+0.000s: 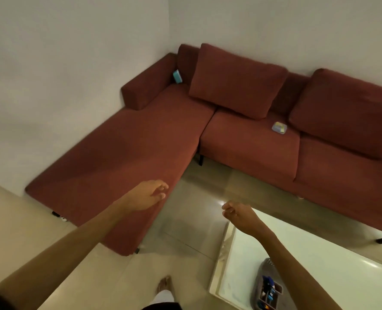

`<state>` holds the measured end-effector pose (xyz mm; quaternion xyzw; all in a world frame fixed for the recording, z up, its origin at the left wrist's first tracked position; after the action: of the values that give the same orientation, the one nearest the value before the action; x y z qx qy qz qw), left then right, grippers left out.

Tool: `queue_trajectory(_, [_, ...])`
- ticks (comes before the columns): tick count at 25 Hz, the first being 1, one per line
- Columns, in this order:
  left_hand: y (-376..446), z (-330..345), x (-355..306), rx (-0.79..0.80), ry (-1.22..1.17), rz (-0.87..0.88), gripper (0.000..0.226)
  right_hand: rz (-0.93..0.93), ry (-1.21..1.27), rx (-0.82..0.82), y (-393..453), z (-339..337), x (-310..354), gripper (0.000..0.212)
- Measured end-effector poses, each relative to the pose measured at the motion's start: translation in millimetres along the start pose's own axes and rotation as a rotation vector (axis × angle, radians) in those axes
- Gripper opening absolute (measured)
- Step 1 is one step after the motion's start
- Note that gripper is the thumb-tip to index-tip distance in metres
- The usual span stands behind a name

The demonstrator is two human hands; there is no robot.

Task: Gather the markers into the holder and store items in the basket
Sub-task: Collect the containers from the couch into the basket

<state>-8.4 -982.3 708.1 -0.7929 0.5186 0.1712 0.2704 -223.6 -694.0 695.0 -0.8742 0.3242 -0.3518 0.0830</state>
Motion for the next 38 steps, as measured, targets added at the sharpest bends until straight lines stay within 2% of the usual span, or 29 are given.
queue_trajectory(4, [65, -44, 56, 0.027, -0.128, -0.058, 0.027, 0.078, 0.164, 0.019, 58, 0, 33, 0.021])
queue_trajectory(11, [184, -74, 128, 0.116, -0.228, -0.175, 0.025, 0.174, 0.283, 0.031, 183, -22, 31, 0.016])
queue_trajectory(14, [248, -84, 152, 0.163, -0.226, -0.209, 0.024, 0.188, 0.333, 0.046, 254, -53, 25, 0.017])
queue_trajectory(18, [341, -98, 179, 0.090, -0.251, -0.312, 0.020, 0.247, 0.373, 0.019, 364, -111, 11, 0.016])
queue_trajectory(21, [420, -131, 177, 0.113, -0.306, -0.378, 0.022, 0.239, 0.381, 0.023, 446, -157, 18, 0.016])
queue_trajectory(25, [524, -173, 197, 0.192, -0.305, -0.376, 0.026, 0.239, 0.389, 0.029, 538, -198, 27, 0.016])
queue_trajectory(29, [661, -207, 250, 0.277, -0.264, -0.425, 0.037, 0.256, 0.447, 0.067, 677, -234, 53, 0.016])
queue_trajectory(33, [833, -254, 322, 0.287, -0.214, -0.483, 0.042, 0.200, 0.479, 0.114, 853, -285, 78, 0.020])
queue_trajectory(35, [917, -283, 358, 0.232, -0.203, -0.531, 0.045, 0.178, 0.426, 0.154, 941, -315, 85, 0.023])
queue_trajectory(38, [1044, -327, 414, 0.147, -0.172, -0.576, 0.060, 0.055, 0.325, 0.151, 1083, -355, 91, 0.040])
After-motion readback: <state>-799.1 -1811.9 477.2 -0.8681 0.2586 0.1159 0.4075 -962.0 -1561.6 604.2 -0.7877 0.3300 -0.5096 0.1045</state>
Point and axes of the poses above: each hand's wrist, its own y-axis towards the middle knuckle, its own z-axis out of the palm, x = y × z, the point moved 4 cm from there along y, towards the middle knuckle, and after that the axes turned 2 degrees about x, right-handed, at the moved point
